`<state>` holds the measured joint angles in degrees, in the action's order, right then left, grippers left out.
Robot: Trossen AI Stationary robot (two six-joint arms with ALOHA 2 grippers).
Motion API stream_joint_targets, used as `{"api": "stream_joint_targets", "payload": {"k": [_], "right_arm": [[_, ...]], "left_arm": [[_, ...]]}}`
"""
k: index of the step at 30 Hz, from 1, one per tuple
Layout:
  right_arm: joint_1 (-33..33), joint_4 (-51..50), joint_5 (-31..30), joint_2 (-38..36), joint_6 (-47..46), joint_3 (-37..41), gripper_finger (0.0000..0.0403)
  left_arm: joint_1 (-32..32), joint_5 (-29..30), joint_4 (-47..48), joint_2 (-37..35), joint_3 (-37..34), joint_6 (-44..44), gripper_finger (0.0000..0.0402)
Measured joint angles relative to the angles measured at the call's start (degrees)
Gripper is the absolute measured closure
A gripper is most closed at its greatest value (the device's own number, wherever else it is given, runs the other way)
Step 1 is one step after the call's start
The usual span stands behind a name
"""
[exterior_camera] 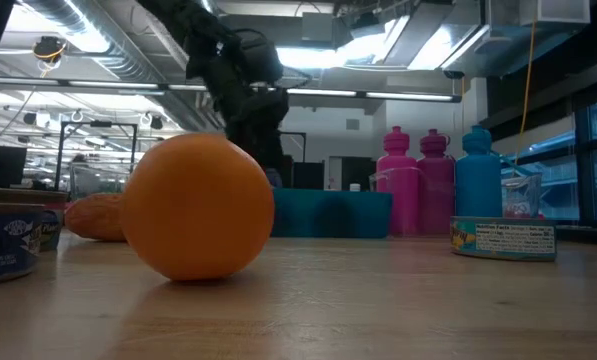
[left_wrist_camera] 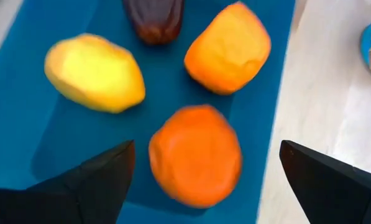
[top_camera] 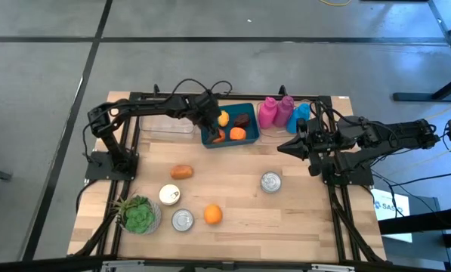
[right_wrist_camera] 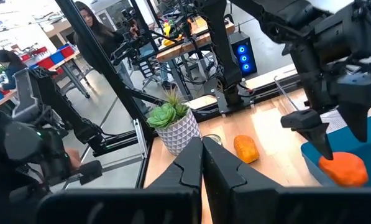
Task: Pick & Place Food Item
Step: Put the mango into the blue bin
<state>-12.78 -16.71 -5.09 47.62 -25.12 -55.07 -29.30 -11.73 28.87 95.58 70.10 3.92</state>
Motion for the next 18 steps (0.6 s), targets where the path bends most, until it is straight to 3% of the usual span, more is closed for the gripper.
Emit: {"api": "stream_joint_targets", "payload": {"k": [9,18], "right_arm": [[0.0,0.8,0.0,0.0,-2.2,0.0,0.0394],[0.0,0.3,-0.3,0.3,-2.5,0.0,0.0394]], "left_arm": [[2.5,0.2,13.8,-3.4,13.9,-4.4,0.0016],[11.8,4.6,23.2,-16.1,9.4,-3.8,0.0016]]}}
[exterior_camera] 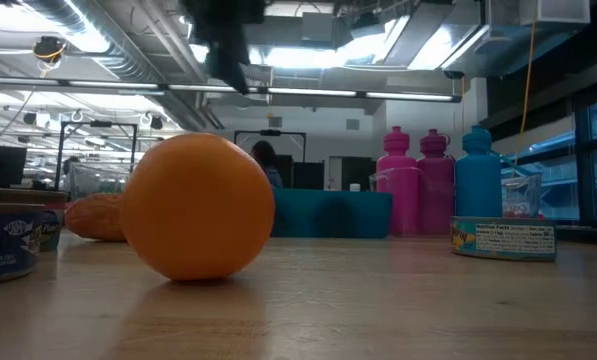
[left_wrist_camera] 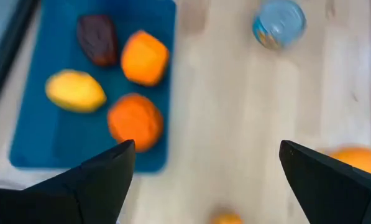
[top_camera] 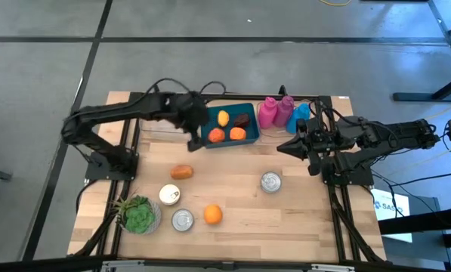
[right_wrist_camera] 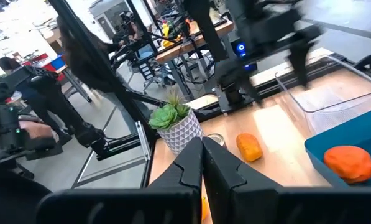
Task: Pick & Place Food Item
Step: Put the mango into the blue bin
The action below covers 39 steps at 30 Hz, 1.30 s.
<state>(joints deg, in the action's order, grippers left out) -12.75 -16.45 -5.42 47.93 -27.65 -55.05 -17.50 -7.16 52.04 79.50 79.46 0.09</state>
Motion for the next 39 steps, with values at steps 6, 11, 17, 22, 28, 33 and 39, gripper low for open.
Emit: {"api": "stream_joint_targets", "payload": {"k": [6,11,17,22,28,33,39], "right_arm": [[0.0,0.2,-1.5,0.5,-0.7,0.0,0.0394],[0.0,0.1,-1.5,1.0,-1.9,0.0,0.0394],[0.0,0.2,-1.7,2.4,-1.9,0.0,0.0394],[0.0,0.2,-1.4,3.5,-2.5,0.0,0.0394],[0.0,0.1,-1.0,4.0,-3.0,0.0,0.0394],[0.0,0.1,-1.0,4.0,-3.0,0.0,0.0394],[0.0,-0.1,-1.0,4.0,-3.0,0.0,0.0394]], "left_arm": [[7.1,4.9,4.9,-5.2,-7.4,4.1,0.0016],[12.2,6.3,5.7,-6.6,-14.3,8.2,0.0016],[16.4,9.1,2.3,-6.5,-20.8,8.4,0.0016],[17.4,10.0,-0.5,-6.5,-25.2,8.8,0.0016],[18.6,8.7,-5.8,-6.5,-29.8,11.0,0.0016],[19.4,7.6,-8.7,-5.3,-32.9,11.4,0.0016],[19.6,7.3,-9.2,-1.0,-33.7,11.3,0.0016]]}}
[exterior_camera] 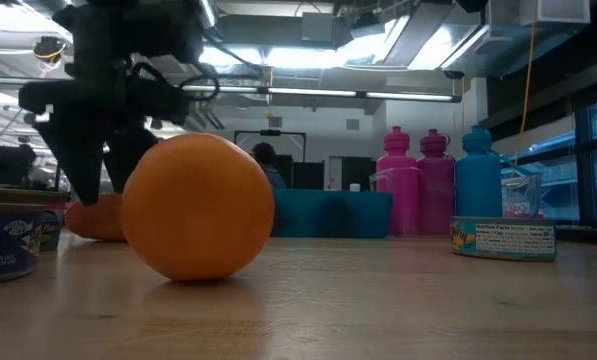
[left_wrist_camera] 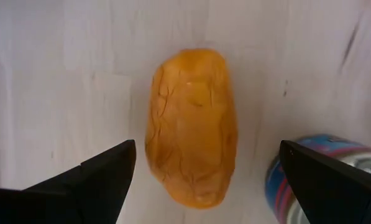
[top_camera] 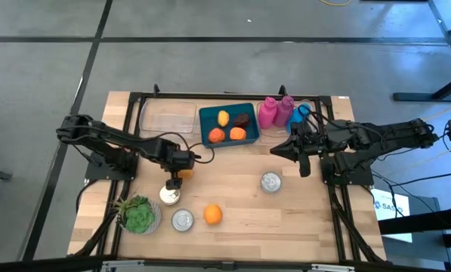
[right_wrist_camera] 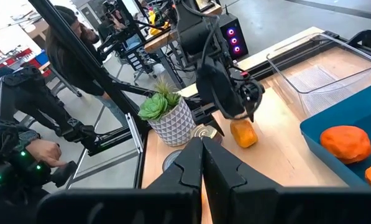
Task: Pick & Place Food Item
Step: Put the mango into the blue bin
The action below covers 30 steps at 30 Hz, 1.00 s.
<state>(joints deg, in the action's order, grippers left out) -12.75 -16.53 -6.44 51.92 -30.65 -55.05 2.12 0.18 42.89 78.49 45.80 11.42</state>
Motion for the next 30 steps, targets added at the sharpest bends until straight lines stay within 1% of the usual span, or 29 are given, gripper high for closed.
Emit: {"api": "stream_joint_targets", "payload": {"k": [3,9,15,21,30], "right_arm": [[0.0,0.0,0.0,0.0,0.0,0.0,0.0394],[0.0,0.0,0.0,0.0,-0.2,0.0,0.0394],[0.0,-0.1,-0.2,0.0,-0.3,0.0,0.0394],[0.0,-0.1,-0.2,0.0,-0.4,0.0,0.0394],[0.0,-0.1,-0.2,0.0,-0.4,0.0,0.0394]], "left_arm": [[0.0,-0.4,-1.2,2.6,0.0,0.4,0.0016],[0.1,-3.2,-2.5,7.3,0.0,1.8,0.0017],[0.1,-4.0,-2.4,9.9,0.3,1.4,0.0042],[0.1,-2.6,-2.6,9.9,0.2,1.4,0.0096],[0.0,-2.6,-3.5,10.0,0.1,1.2,0.0208]]}}
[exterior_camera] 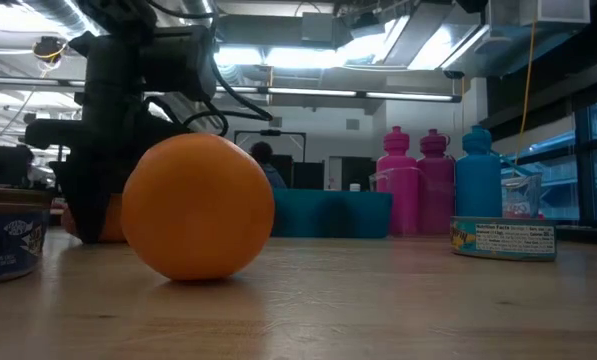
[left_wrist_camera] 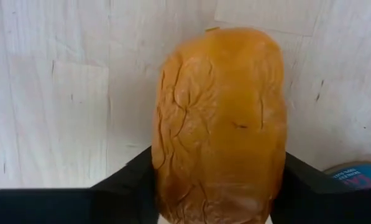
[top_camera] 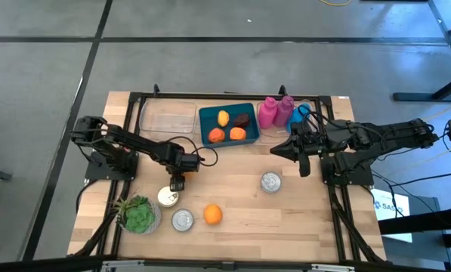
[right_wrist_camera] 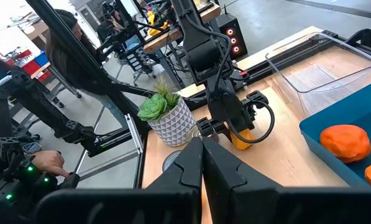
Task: Pick & Place Food Item
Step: Put the mango into the blue bin
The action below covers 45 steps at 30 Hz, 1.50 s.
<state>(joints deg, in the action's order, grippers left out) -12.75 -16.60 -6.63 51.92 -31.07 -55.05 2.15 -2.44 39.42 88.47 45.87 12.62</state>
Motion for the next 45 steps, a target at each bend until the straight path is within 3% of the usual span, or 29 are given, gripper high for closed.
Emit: {"api": "stream_joint_targets", "payload": {"k": [3,14,24,32,38,41,45], "right_arm": [[0.0,0.0,0.0,0.0,0.0,0.0,0.0394],[0.0,0.0,0.0,0.0,0.0,0.0,0.0394],[0.0,-0.1,0.0,0.0,0.0,0.0,0.0394],[0.0,-0.1,0.0,0.0,0.0,0.0,0.0394],[-0.5,0.0,0.0,0.0,0.0,0.0,0.0394],[-0.6,0.1,0.0,0.0,0.0,0.0,0.0394],[-0.6,0.1,0.0,0.0,0.0,0.0,0.0394]], "left_arm": [[0.0,0.0,-0.1,0.0,0.0,0.0,0.0236],[0.0,-0.3,0.0,0.1,0.2,1.5,0.0236],[0.0,0.1,2.1,-0.5,8.8,-0.3,0.0236],[-0.3,5.1,6.6,-3.0,18.3,-4.7,0.0236],[-1.2,11.8,6.9,-9.1,20.0,-6.7,0.0236],[-4.1,10.2,3.9,-12.4,20.0,-8.4,0.0236],[-10.3,3.2,-1.8,-14.8,20.0,-11.4,0.0236]]}}
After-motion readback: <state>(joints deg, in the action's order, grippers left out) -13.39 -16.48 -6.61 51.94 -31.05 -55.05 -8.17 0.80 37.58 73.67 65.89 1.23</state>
